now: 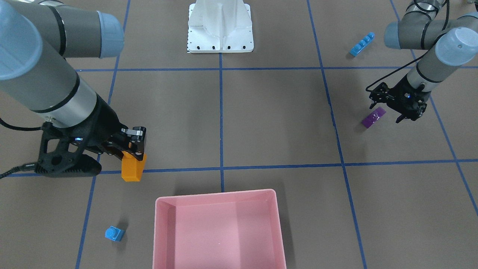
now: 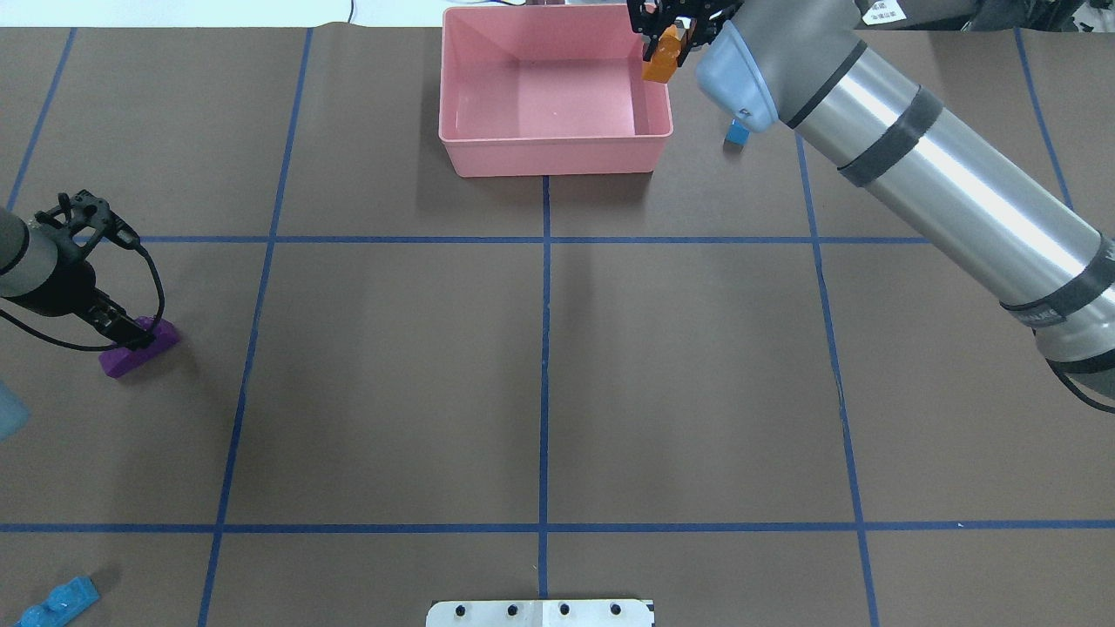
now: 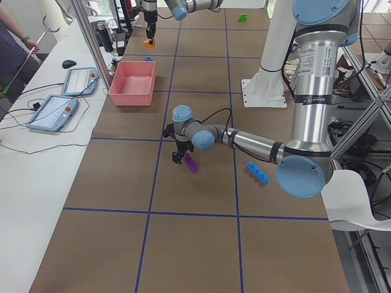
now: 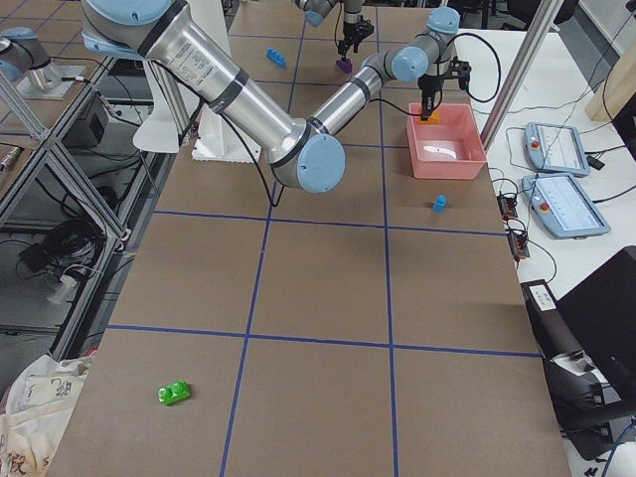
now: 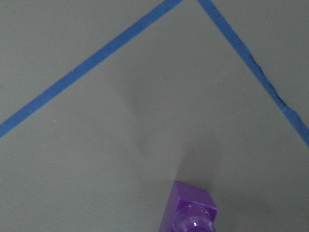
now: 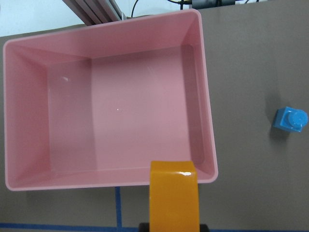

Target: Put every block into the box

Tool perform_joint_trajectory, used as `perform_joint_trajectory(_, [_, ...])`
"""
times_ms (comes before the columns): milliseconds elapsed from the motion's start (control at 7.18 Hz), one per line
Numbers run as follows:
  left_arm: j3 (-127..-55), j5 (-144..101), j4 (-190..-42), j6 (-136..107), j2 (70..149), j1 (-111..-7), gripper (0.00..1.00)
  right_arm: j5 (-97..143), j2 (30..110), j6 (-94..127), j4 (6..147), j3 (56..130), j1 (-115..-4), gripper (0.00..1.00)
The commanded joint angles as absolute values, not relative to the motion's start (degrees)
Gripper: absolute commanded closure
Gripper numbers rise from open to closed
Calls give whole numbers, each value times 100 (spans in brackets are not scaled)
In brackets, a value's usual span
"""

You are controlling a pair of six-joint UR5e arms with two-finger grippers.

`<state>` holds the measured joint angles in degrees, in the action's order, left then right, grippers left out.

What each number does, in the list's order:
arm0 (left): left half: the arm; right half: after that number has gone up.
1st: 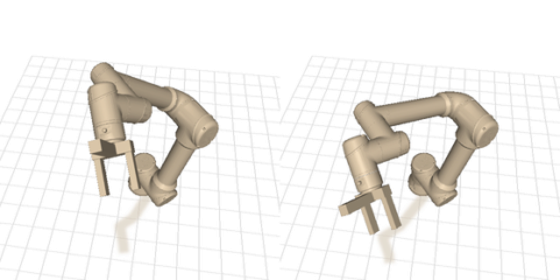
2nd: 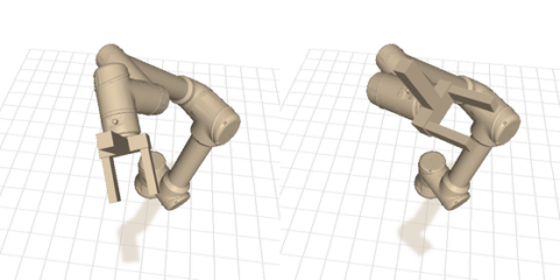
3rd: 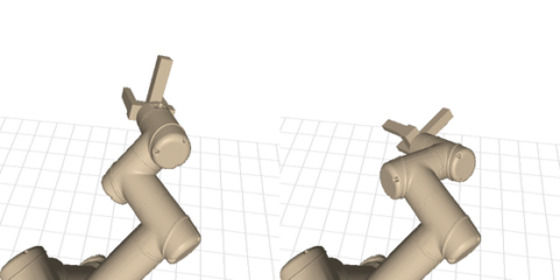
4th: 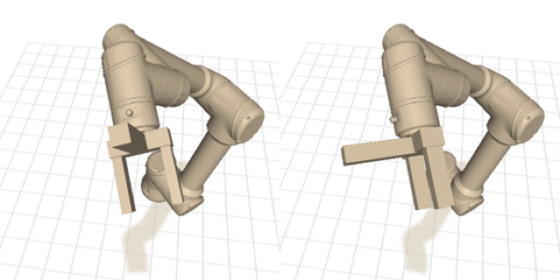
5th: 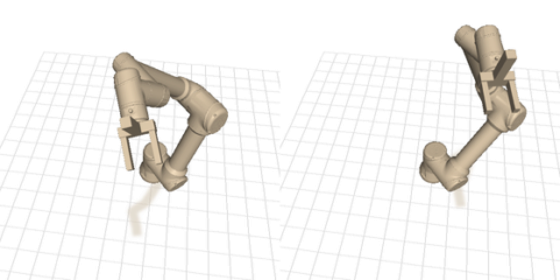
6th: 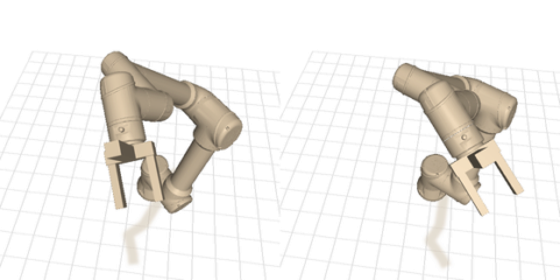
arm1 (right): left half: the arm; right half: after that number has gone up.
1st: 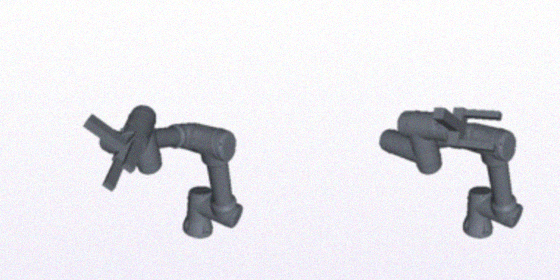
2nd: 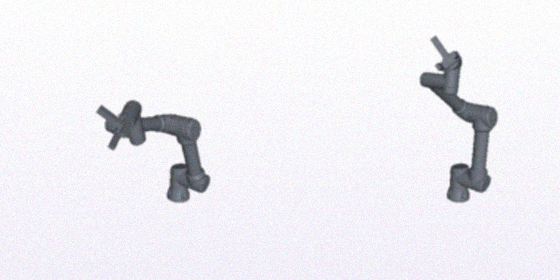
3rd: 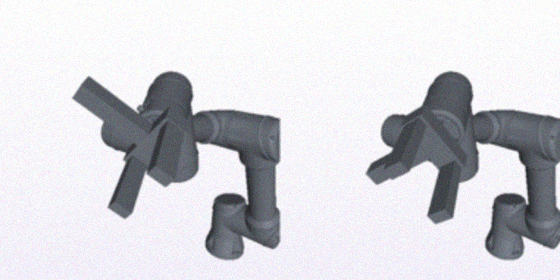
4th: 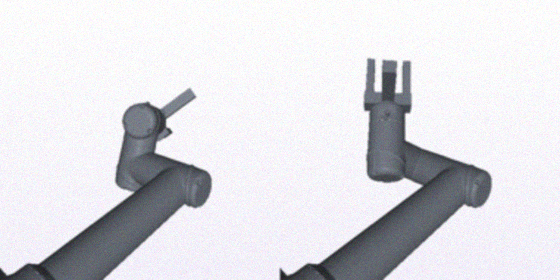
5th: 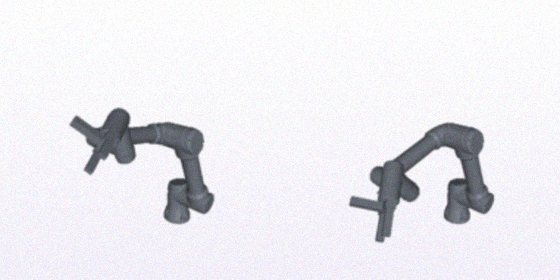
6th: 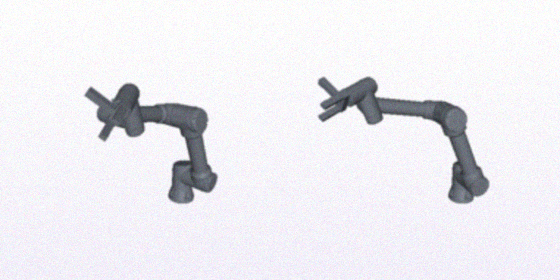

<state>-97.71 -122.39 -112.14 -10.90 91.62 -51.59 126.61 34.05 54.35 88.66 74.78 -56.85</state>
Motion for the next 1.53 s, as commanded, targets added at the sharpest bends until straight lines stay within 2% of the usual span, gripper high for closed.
perform_joint_trajectory(0, [-9484,-12226,-11486,-1090,9176,-5098,0,12411,3121,5458,8159,6701,-5643,100])
perform_joint_trajectory(278, [-9466,-12226,-11496,-1107,9176,-5063,3,12340,2569,5484,7395,5543,-5529,100])
perform_joint_trajectory(557, [-9475,-12234,-11505,-1151,9176,-5054,10,12051,2443,5493,6972,5073,-5275,100])
perform_joint_trajectory(696, [-9483,-12234,-11496,-1143,9167,-5054,38,12041,2435,5606,6813,4967,-5265,65])
perform_joint_trajectory(835, [-9483,-12226,-11496,-1160,9167,-5054,92,12041,2435,5607,6794,4914,-5256,8])
perform_joint_trajectory(974, [-9492,-12226,-11487,-1186,9132,-5054,100,12041,2435,5625,6750,4913,-5265,1])
perform_joint_trajectory(1392, [-9798,-12601,-11382,-1511,9106,-5080,100,12189,2417,5651,6794,5061,-5360,1])
